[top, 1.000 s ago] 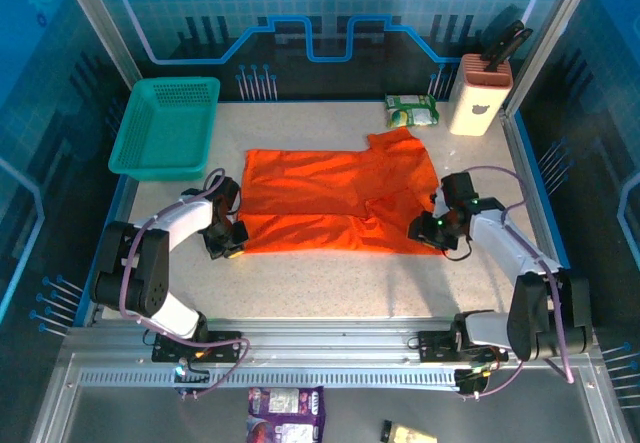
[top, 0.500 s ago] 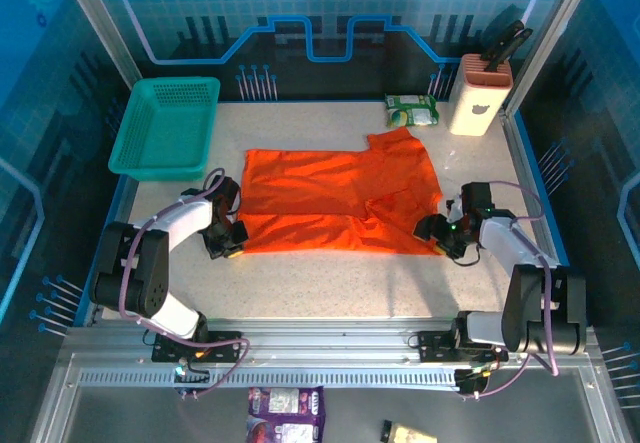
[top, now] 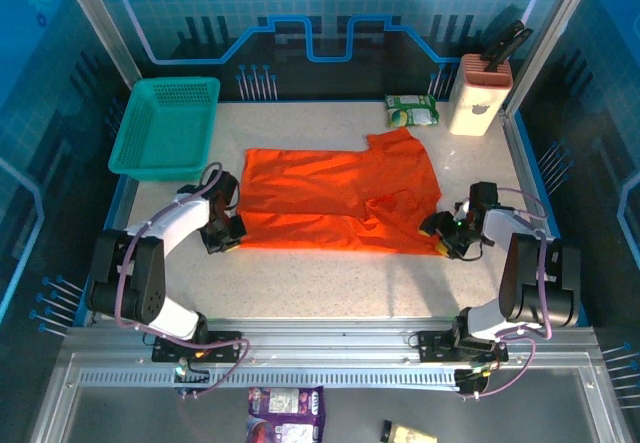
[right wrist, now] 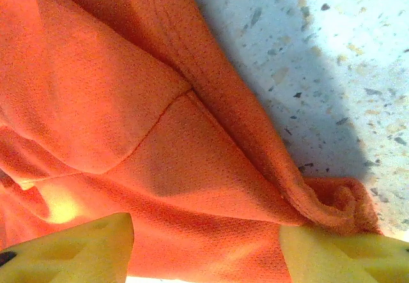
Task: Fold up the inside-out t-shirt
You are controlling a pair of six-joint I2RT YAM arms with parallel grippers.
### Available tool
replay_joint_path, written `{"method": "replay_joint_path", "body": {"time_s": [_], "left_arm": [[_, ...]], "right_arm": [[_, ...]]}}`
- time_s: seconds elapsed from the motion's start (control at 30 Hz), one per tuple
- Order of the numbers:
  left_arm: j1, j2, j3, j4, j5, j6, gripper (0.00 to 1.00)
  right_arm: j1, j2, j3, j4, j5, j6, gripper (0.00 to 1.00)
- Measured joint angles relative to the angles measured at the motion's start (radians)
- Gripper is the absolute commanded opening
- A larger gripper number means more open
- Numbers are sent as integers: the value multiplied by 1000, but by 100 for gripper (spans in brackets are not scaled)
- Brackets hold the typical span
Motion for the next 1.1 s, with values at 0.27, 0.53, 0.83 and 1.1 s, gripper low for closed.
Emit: {"method": "replay_joint_path", "body": {"time_s": [0.27, 0.53, 0.83, 1.1], "left_arm": [[27, -15, 12, -34, -23, 0, 0], [42, 6, -4, -29, -22, -3, 0], [45, 36, -64, 19, 8, -27, 12], [46, -58, -11, -45, 0, -30, 19]], "right_arm": [[-25, 1, 0, 8, -10, 20, 65], [-35, -2, -5, 14, -10, 20, 65], [-37, -31, -24, 21, -10, 20, 64], [10, -106, -11, -99, 87, 20, 65]]}}
